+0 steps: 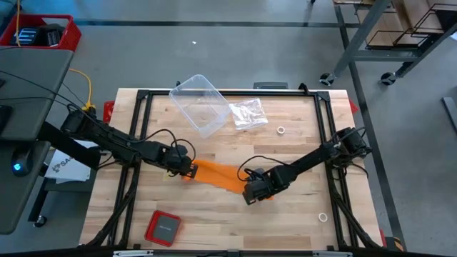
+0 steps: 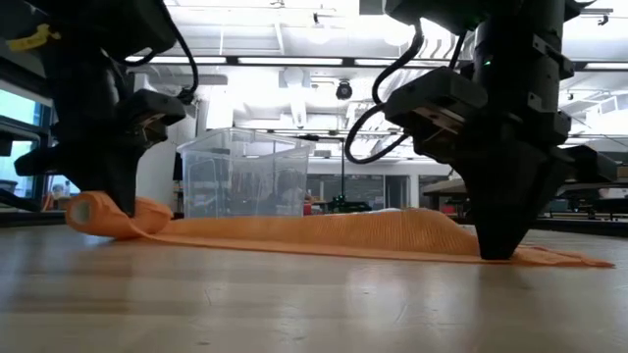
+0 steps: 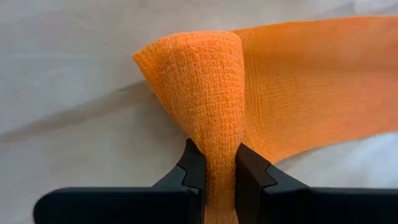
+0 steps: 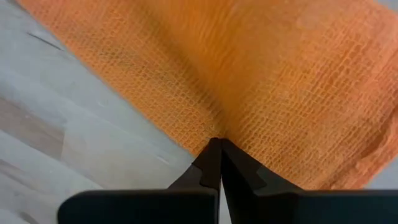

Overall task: Roll bandage
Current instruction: Roll the orange bandage

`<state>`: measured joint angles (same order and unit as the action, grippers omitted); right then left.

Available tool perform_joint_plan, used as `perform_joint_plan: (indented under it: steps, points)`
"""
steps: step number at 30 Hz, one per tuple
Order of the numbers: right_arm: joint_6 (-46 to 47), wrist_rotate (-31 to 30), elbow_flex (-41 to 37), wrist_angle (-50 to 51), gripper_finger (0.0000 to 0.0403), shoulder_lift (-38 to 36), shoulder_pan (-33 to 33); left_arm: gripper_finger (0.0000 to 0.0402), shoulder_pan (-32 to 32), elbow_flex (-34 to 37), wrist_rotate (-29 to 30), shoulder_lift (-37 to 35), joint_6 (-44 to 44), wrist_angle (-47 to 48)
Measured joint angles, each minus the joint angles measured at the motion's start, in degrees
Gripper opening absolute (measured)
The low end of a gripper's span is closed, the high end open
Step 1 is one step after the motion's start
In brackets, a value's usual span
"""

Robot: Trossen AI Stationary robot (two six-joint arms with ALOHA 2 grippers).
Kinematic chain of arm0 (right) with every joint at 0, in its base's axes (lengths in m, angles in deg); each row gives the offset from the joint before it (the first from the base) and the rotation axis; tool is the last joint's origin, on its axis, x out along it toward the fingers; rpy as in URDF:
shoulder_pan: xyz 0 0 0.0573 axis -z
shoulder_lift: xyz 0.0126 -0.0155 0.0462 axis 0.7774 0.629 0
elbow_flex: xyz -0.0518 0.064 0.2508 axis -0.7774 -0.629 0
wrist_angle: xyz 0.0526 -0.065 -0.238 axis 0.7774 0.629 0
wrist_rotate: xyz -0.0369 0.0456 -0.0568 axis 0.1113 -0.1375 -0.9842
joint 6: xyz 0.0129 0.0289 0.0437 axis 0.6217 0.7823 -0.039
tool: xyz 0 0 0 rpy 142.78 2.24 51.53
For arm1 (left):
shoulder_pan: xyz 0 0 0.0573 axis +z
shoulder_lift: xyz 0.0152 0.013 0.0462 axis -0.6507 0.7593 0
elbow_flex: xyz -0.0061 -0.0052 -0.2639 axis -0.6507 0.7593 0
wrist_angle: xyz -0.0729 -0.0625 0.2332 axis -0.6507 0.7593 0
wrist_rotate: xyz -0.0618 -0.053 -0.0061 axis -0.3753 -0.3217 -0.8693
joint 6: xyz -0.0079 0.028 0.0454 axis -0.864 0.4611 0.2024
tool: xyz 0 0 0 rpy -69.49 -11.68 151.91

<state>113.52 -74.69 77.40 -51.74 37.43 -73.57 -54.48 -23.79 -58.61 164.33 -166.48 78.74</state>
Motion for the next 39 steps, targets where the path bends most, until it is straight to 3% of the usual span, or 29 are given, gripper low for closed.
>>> perform_joint_plan:
  steps: [3, 11, 17, 27, 33, 39]
  points:
    - [-1.1, -0.1, -0.1, -0.3, 0.0000, 0.0, 0.1, 0.0039, -0.6, 0.0, -0.2, 0.0, -0.2, -1.6]
    - [-1.7, -0.2, -0.1, -0.5, 0.0000, 0.1, 0.2, 0.0150, -0.1, 0.0, 2.6, 0.0, -3.6, 0.9]
    - [-1.9, -0.5, -0.1, 0.1, 0.0000, 0.2, 0.0, 0.0197, 0.0, 0.0, 2.9, 0.0, -4.6, 0.8]
    - [-2.8, 0.5, -0.2, -0.3, 0.0000, 0.2, 0.0, 0.0211, 0.0, 0.0, 5.4, -0.7, -1.6, -1.2]
    - [-2.8, 0.7, -0.2, 0.0, 0.0000, 0.2, -1.1, 0.0212, 0.6, -0.1, 6.5, -1.6, -1.6, 4.9]
    - [-2.5, 1.6, -0.2, 0.1, 0.0000, 0.2, -2.1, 0.0212, 2.5, -0.1, 6.9, -1.5, 1.9, 4.2]
